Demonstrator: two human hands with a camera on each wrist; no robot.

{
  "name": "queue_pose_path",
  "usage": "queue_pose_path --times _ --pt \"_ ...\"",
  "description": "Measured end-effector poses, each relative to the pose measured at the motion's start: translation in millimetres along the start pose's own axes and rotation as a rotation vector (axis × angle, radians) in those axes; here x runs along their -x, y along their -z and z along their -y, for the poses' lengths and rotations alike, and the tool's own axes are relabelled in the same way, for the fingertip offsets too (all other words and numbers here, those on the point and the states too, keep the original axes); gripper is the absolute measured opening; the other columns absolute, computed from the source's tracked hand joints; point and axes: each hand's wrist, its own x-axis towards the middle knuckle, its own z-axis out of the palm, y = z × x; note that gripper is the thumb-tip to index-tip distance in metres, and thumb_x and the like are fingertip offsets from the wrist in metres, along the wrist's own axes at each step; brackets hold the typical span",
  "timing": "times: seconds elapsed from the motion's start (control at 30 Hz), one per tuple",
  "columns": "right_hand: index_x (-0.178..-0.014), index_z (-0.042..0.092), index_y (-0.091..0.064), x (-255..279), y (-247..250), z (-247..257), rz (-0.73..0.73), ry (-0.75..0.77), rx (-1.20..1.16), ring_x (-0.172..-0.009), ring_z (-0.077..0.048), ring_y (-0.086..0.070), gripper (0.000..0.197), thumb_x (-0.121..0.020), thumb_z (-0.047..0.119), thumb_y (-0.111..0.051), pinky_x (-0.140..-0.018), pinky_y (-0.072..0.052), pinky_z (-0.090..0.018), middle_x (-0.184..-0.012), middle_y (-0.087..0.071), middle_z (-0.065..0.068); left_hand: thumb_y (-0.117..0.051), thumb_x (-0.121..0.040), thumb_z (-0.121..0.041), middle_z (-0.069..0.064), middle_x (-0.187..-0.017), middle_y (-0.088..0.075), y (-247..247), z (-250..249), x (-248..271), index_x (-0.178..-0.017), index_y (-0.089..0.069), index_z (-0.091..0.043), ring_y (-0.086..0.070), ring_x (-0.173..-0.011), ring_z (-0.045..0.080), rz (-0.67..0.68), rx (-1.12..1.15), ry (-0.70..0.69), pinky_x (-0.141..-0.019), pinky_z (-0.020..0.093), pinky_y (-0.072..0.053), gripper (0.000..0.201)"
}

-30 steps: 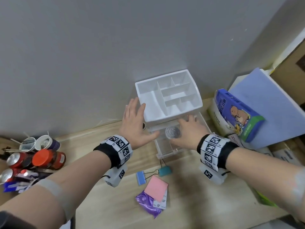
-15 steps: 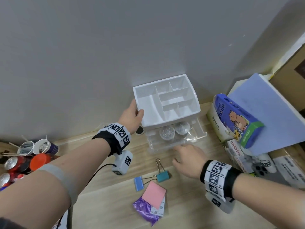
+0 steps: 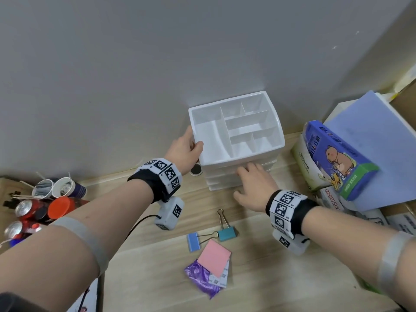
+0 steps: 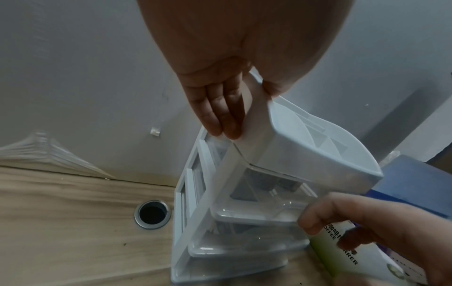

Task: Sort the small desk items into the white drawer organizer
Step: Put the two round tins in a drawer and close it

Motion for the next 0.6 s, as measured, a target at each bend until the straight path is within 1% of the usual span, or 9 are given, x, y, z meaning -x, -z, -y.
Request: queue_pose_path --times 0.07,0.1,0.17,0.2,0.27,0.33,0.43,0.5,0.6 --pt "-0.116 0.013 -0.054 2 -5 -1 -0.028 0.015 0.002 -0.105 -0.029 -0.051 0.041 -0.082 0.035 -0.056 -0.088 -0.048 -0.043 -0.114 -0.056 -0.010 -0.045 -0.097 -0.028 -0.006 -0.058 -0.045 1 0 3 -0.146 -0.037 -0.031 -0.045 -0.054 0.015 0.014 0.054 -0.002 -0.057 0.029 -0.044 0.050" --pt "-0.114 0.014 -0.055 4 -9 -1 -0.028 0.023 -0.016 -0.101 -0.029 -0.054 0.036 -0.083 0.033 -0.056 -0.086 -0.050 -0.043 -0.113 -0.057 -0.009 -0.046 -0.095 -0.035 -0.004 -0.062 -0.052 0 4 6 -0.146 -0.036 -0.034 -0.052 -0.058 0.019 0.036 0.108 0.023 -0.064 0.032 -0.051 0.052" --pt "-0.113 0.015 -0.054 9 -22 2 0.044 0.041 -0.062 -0.096 -0.028 -0.058 0.032 -0.085 0.030 -0.056 -0.083 -0.052 -0.043 -0.114 -0.058 -0.007 -0.044 -0.089 -0.055 0.000 -0.089 -0.068 -5 19 15 -0.149 -0.033 -0.033 -0.063 -0.075 0.021 0.072 0.192 0.133 -0.084 0.041 -0.056 0.065" --pt "-0.112 0.016 -0.053 11 -33 5 0.107 0.043 -0.079 -0.095 -0.028 -0.059 0.030 -0.086 0.030 -0.057 -0.082 -0.052 -0.042 -0.114 -0.058 -0.006 -0.043 -0.087 -0.059 0.001 -0.102 -0.068 -10 31 22 -0.150 -0.034 -0.029 -0.064 -0.082 0.020 0.095 0.168 0.189 -0.089 0.042 -0.054 0.070" --pt "-0.112 0.017 -0.052 16 -57 11 0.234 0.011 -0.082 -0.094 -0.028 -0.061 0.030 -0.088 0.034 -0.058 -0.080 -0.052 -0.040 -0.112 -0.059 -0.005 -0.048 -0.093 -0.050 0.001 -0.112 -0.064 -23 57 45 -0.144 -0.044 -0.019 -0.062 -0.089 0.019 0.194 -0.014 0.231 -0.089 0.036 -0.050 0.060" --pt "-0.113 0.018 -0.052 19 -85 16 0.300 -0.049 -0.077 -0.098 -0.028 -0.063 0.037 -0.085 0.042 -0.059 -0.077 -0.051 -0.037 -0.112 -0.059 -0.006 -0.055 -0.092 -0.040 0.002 -0.118 -0.060 -40 86 74 -0.139 -0.048 -0.016 -0.059 -0.094 0.018 0.349 -0.207 0.223 -0.087 0.031 -0.047 0.053" --pt "-0.120 0.019 -0.047 23 -121 22 0.315 -0.146 -0.096 -0.104 -0.030 -0.063 0.059 -0.077 0.058 -0.062 -0.077 -0.047 -0.035 -0.115 -0.058 -0.006 -0.068 -0.081 -0.041 0.006 -0.130 -0.049 -69 119 111 -0.142 -0.041 -0.014 -0.057 -0.111 0.024 0.586 -0.369 0.209 -0.095 0.036 -0.048 0.072" --pt "-0.123 0.019 -0.043 25 -139 27 0.306 -0.173 -0.115 -0.105 -0.029 -0.063 0.069 -0.074 0.062 -0.064 -0.082 -0.051 -0.037 -0.118 -0.055 -0.006 -0.071 -0.076 -0.044 0.008 -0.129 -0.045 -89 131 127 -0.142 -0.039 -0.014 -0.056 -0.113 0.027 0.663 -0.417 0.199 -0.093 0.038 -0.049 0.080" --pt "-0.124 0.014 -0.041 25 -153 33 0.296 -0.186 -0.118 -0.103 -0.029 -0.064 0.067 -0.075 0.052 -0.067 -0.081 -0.051 -0.036 -0.123 -0.051 -0.010 -0.071 -0.074 -0.046 0.008 -0.125 -0.044 -115 135 141 -0.136 -0.043 -0.017 -0.059 -0.105 0.030 0.663 -0.458 0.183 -0.088 0.037 -0.051 0.074"
